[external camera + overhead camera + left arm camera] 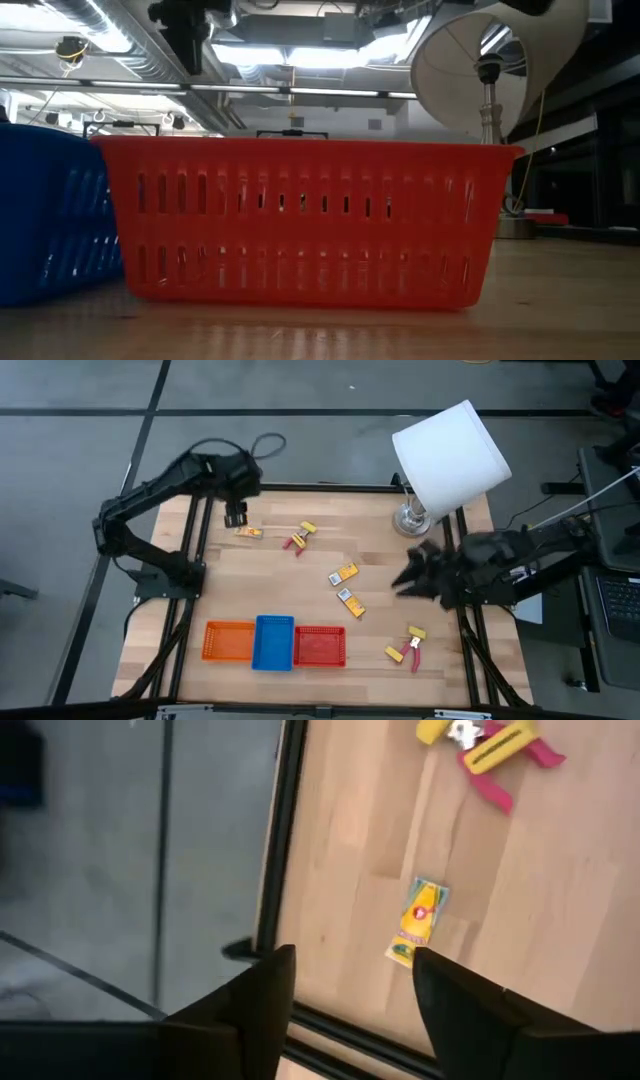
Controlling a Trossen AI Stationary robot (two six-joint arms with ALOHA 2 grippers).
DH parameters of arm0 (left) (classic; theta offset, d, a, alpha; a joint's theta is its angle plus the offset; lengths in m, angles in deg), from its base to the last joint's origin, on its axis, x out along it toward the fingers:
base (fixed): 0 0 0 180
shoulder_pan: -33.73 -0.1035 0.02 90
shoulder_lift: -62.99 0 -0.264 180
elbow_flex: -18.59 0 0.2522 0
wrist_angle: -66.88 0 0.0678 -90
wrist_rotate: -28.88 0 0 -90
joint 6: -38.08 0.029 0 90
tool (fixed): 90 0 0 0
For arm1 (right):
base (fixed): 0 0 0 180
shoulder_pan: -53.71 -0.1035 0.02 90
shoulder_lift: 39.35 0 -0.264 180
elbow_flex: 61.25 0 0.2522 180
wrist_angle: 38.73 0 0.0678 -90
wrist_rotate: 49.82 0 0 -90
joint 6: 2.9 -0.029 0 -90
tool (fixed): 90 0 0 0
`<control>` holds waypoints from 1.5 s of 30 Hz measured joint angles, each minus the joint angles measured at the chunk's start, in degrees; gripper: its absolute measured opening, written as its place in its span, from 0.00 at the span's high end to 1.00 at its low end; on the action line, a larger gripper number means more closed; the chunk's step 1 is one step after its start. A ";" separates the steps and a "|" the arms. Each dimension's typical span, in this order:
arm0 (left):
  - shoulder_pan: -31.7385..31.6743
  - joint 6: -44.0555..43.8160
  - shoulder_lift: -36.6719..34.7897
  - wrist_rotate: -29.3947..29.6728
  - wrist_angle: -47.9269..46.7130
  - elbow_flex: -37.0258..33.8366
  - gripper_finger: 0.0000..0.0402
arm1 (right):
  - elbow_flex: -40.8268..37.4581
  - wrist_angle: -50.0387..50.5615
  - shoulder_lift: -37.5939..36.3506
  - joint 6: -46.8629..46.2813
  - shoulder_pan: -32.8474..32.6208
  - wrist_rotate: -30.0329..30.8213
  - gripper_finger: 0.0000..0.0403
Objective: Pick & Place School Supplies
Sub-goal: Put the top right crayon box into the orange bin
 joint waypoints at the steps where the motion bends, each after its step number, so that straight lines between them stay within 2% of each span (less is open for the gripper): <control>1: -1.31 0.00 -0.04 -1.02 -0.21 0.00 0.47 | 0.78 2.72 2.05 -1.52 -2.13 0.15 0.60; 3: -2.63 0.11 -0.15 -2.45 -0.96 0.00 0.44 | 1.57 6.66 5.66 -5.24 -6.50 1.93 0.60; 6: -1.62 0.77 -0.21 -2.49 -0.95 0.00 0.42 | 1.97 6.65 10.31 -12.71 -13.48 5.68 0.60; 11: 2.92 0.81 -0.20 2.50 0.24 0.00 0.40 | 2.36 7.38 20.45 -29.82 -27.51 8.50 0.60; 14: 3.84 1.57 -0.18 4.37 1.35 0.00 0.40 | 5.41 11.09 26.68 -38.27 -34.10 14.09 0.61; 16: 3.78 4.09 0.74 4.36 2.50 0.00 0.40 | 9.41 17.96 30.68 -41.66 -36.14 18.76 0.62; 20: 2.52 9.52 5.51 2.52 1.69 0.00 0.40 | 19.59 38.34 38.50 -43.72 -36.21 27.12 0.67; 24: -0.97 9.57 9.93 -1.50 1.20 -0.02 0.40 | 28.66 56.63 45.14 -48.47 -34.91 36.87 0.71; 26: -2.07 9.41 10.82 -2.97 4.10 -0.02 0.40 | 30.92 64.44 47.55 -55.44 -34.47 41.10 0.73; 29: -2.85 11.03 11.16 -3.99 6.97 0.00 0.40 | 31.33 74.20 49.44 -72.39 -33.90 46.95 0.75; 31: -3.31 11.45 12.41 -5.91 7.06 -0.01 0.40 | 31.33 75.47 49.62 -76.75 -32.70 48.86 0.75; 35: -3.10 12.43 15.09 -9.40 6.99 -2.01 0.39 | 31.35 74.41 48.44 -75.34 -30.60 53.99 0.76; 41: -3.13 16.16 13.54 -11.86 6.25 -13.53 0.36 | 31.35 74.34 45.71 -75.00 -30.89 58.50 0.76; 45: -2.32 17.20 12.67 -11.12 8.73 -21.68 0.36 | 31.35 74.33 43.43 -74.98 -31.40 60.54 0.76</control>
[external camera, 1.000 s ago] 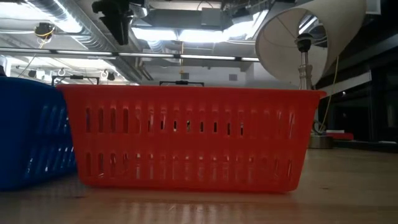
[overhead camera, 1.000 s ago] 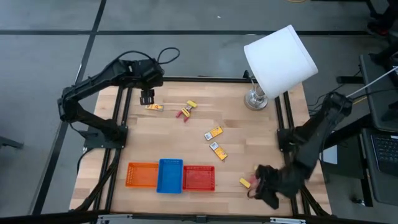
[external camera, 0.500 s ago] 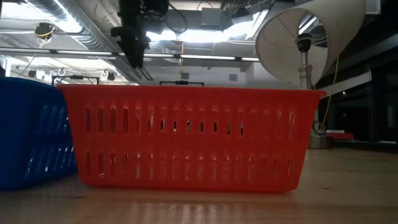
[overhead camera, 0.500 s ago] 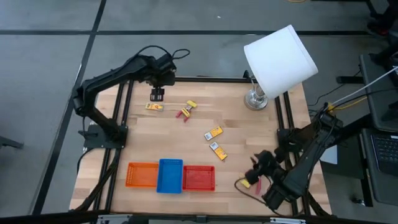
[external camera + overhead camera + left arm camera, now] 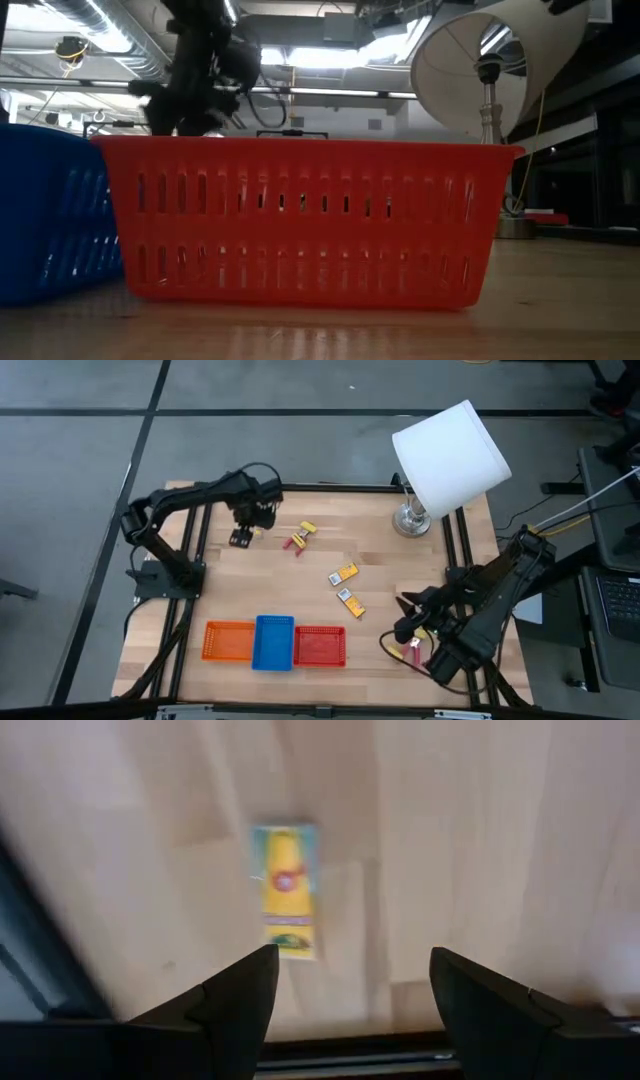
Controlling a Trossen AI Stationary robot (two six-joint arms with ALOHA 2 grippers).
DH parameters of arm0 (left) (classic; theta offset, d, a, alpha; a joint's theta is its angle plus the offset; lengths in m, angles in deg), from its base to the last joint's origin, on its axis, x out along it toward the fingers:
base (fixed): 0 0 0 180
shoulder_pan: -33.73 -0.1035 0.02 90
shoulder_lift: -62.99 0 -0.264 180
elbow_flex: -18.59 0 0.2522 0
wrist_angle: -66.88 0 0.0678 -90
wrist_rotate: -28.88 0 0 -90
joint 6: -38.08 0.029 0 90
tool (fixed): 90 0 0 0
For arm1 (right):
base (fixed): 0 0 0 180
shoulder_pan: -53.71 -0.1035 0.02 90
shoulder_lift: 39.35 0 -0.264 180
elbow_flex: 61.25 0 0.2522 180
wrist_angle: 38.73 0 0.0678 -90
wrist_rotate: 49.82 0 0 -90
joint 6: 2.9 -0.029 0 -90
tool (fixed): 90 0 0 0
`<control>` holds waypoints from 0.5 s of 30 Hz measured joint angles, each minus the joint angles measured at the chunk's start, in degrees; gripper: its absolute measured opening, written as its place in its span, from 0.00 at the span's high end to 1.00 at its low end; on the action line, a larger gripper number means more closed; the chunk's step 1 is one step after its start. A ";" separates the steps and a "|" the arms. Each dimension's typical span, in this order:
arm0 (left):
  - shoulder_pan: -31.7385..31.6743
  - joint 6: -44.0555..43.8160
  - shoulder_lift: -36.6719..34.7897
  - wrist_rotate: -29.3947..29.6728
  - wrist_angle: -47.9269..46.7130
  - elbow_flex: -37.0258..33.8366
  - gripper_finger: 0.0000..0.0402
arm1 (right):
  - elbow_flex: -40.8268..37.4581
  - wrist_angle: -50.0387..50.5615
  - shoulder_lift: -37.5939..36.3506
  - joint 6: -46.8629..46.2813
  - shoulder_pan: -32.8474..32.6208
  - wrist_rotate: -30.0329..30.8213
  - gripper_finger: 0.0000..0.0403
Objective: Pick & Place School Supplies
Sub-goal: Put the top right crayon box into the orange bin
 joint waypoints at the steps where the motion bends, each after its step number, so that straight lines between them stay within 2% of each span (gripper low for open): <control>1: 0.18 0.00 0.00 0.08 1.51 -1.61 0.36 | 0.00 0.00 -0.44 0.00 -0.01 0.11 0.76; 7: 0.26 0.69 1.68 2.14 12.70 -6.83 0.36 | 0.00 -0.22 -2.22 -0.07 -0.16 -0.82 0.76; 15: -5.06 1.04 6.71 -0.94 17.40 -8.40 0.35 | 0.00 -1.71 -3.11 -1.95 -0.57 -4.31 0.76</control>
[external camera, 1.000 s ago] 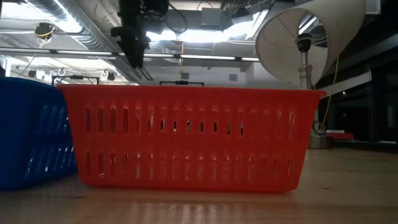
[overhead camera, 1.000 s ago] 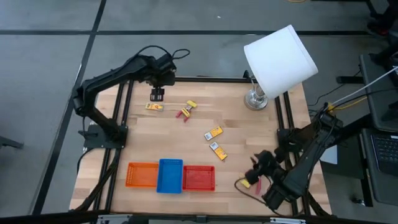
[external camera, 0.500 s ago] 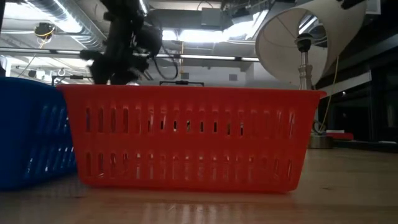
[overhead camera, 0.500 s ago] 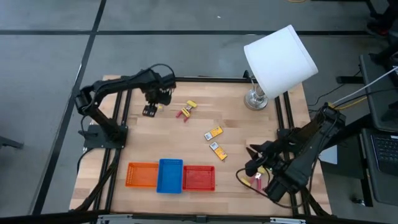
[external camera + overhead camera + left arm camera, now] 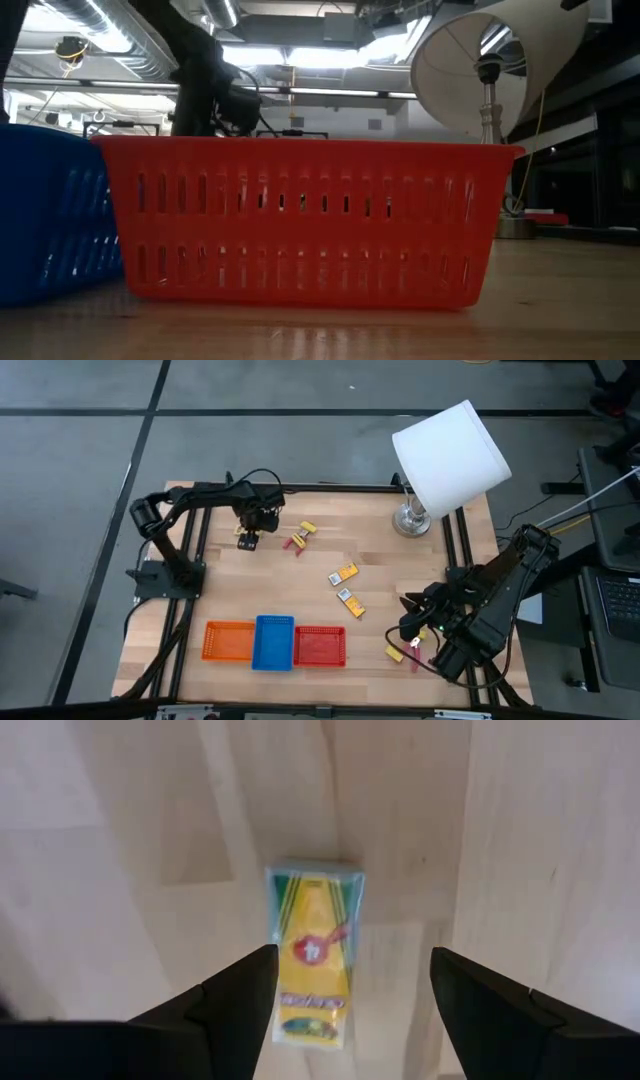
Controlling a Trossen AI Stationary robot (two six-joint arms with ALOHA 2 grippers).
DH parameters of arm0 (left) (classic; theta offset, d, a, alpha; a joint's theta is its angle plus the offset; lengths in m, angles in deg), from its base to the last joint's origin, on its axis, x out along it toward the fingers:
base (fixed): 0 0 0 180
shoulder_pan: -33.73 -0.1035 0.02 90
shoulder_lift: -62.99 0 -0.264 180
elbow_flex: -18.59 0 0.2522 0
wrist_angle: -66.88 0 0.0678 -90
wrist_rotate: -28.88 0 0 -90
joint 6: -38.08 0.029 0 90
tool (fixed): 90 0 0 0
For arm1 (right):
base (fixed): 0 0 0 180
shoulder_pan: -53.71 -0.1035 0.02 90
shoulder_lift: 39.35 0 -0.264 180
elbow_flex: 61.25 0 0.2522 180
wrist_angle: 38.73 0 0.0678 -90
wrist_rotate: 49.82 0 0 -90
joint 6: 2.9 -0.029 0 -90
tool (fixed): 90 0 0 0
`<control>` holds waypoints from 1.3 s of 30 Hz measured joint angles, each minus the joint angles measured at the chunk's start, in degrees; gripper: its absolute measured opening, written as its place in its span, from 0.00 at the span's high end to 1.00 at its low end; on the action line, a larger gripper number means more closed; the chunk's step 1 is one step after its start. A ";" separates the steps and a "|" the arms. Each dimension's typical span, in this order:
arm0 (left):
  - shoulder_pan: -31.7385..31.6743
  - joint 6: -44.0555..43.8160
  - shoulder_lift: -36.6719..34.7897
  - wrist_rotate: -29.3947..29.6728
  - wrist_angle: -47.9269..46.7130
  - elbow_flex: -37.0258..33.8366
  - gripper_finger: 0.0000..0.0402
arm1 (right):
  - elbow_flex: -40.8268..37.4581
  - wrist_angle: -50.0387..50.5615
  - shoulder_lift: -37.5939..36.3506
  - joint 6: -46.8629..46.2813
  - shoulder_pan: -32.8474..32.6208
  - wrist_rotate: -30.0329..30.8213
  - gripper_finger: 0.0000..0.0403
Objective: Pick & Place School Supplies
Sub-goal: Put the top right crayon box into the orange bin
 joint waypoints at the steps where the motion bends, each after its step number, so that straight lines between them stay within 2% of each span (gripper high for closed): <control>1: -0.66 -0.03 0.45 -0.15 0.63 0.00 0.35 | 0.00 -0.27 0.00 -0.05 0.00 -0.30 0.76; 8: -2.96 0.66 3.02 -1.53 3.36 0.02 0.35 | 0.00 -1.02 0.00 -1.07 0.00 -0.98 0.76; 19: -2.72 -0.03 3.76 -3.35 4.49 0.02 0.36 | 0.00 -3.04 0.00 -1.28 -0.02 -3.18 0.76; 25: -1.31 -0.03 5.79 -2.83 4.50 -1.45 0.38 | 0.00 -3.33 0.00 -2.69 -1.06 -3.20 0.76; 28: -0.40 0.31 5.68 -0.73 6.02 -3.06 0.40 | 0.00 -3.45 0.00 -4.00 -1.83 -3.41 0.76; 32: 0.20 0.29 5.70 0.62 6.75 -4.07 0.44 | 0.00 -4.00 0.00 -4.28 -2.47 -3.77 0.76; 39: 0.06 -0.78 3.96 -1.19 7.00 -4.17 0.60 | 0.00 -4.15 0.00 -4.28 -2.47 -3.77 0.76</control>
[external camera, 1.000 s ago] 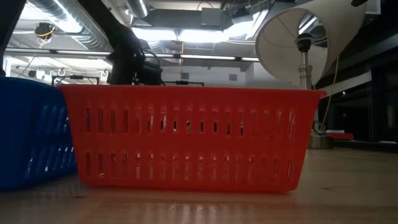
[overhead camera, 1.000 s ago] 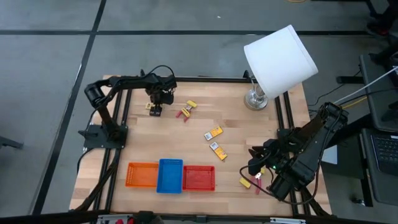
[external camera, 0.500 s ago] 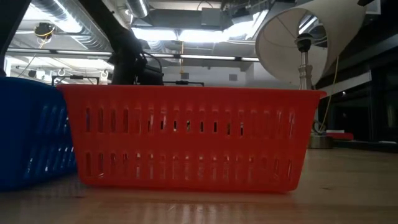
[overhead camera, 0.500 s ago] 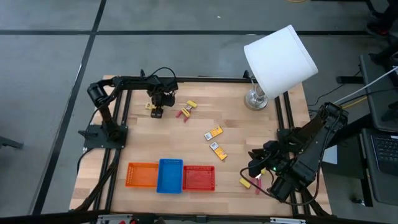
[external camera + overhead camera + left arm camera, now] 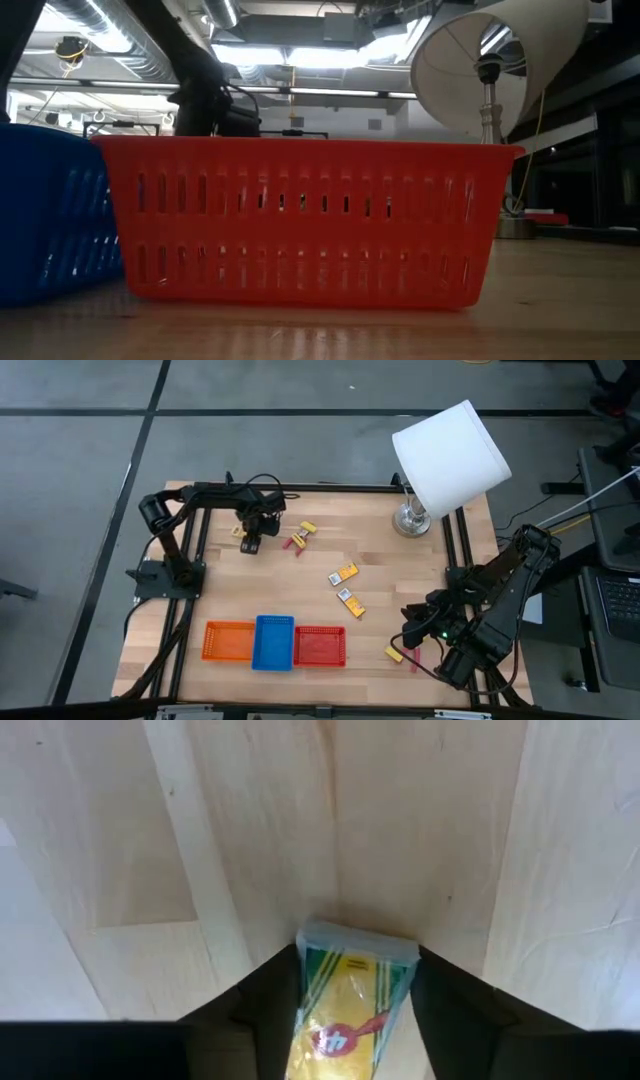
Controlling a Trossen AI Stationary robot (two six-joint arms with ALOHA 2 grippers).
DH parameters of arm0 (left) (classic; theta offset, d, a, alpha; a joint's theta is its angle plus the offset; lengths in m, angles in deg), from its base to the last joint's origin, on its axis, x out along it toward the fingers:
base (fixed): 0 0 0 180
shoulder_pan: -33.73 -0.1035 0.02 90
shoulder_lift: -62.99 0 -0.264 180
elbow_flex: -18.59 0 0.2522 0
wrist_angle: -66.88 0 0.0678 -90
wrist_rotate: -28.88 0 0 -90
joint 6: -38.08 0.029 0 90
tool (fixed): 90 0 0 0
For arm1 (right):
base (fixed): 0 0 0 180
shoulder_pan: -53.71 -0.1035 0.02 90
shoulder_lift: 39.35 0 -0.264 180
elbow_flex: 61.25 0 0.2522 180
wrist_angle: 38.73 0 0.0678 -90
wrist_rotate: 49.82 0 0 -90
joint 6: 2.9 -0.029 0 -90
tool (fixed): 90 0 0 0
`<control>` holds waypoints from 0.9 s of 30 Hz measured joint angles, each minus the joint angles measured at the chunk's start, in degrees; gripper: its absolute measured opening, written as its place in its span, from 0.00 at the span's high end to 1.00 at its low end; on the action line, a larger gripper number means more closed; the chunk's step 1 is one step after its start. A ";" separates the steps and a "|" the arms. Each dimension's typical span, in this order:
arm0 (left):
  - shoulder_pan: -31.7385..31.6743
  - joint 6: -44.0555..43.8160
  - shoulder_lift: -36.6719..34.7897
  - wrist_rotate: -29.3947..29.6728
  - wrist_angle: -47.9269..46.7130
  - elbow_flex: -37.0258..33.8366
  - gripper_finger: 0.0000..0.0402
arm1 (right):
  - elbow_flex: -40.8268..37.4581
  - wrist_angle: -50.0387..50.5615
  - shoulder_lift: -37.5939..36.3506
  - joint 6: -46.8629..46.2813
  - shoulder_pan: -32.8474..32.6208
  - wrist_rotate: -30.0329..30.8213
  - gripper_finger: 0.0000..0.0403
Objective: Pick & Place School Supplies
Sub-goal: Put the top right crayon box into the orange bin
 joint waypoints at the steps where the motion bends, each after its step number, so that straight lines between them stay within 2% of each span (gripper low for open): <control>1: -0.05 -0.42 -0.37 -0.47 0.00 -0.02 0.61 | 0.00 -0.02 0.00 0.00 0.00 0.00 0.76; 8: 0.06 -6.11 -4.21 -9.22 -2.72 -0.14 0.59 | 0.00 0.00 0.02 0.00 0.01 0.02 0.76; 15: 3.68 -17.10 -10.09 -20.03 -8.10 -0.16 0.62 | 0.00 -0.47 0.02 -0.08 0.13 0.07 0.76; 19: 8.20 -25.01 -14.47 -23.67 -9.90 -1.54 0.62 | 0.00 -0.66 0.02 -0.16 0.13 0.09 0.76; 23: 14.20 -33.75 -20.01 -24.06 -11.21 -3.80 0.62 | 0.00 -0.83 0.02 -0.21 0.13 0.52 0.76; 27: 21.64 -47.13 -27.05 -25.52 -11.65 -7.06 0.63 | 0.00 -1.00 0.02 -0.21 0.13 0.70 0.76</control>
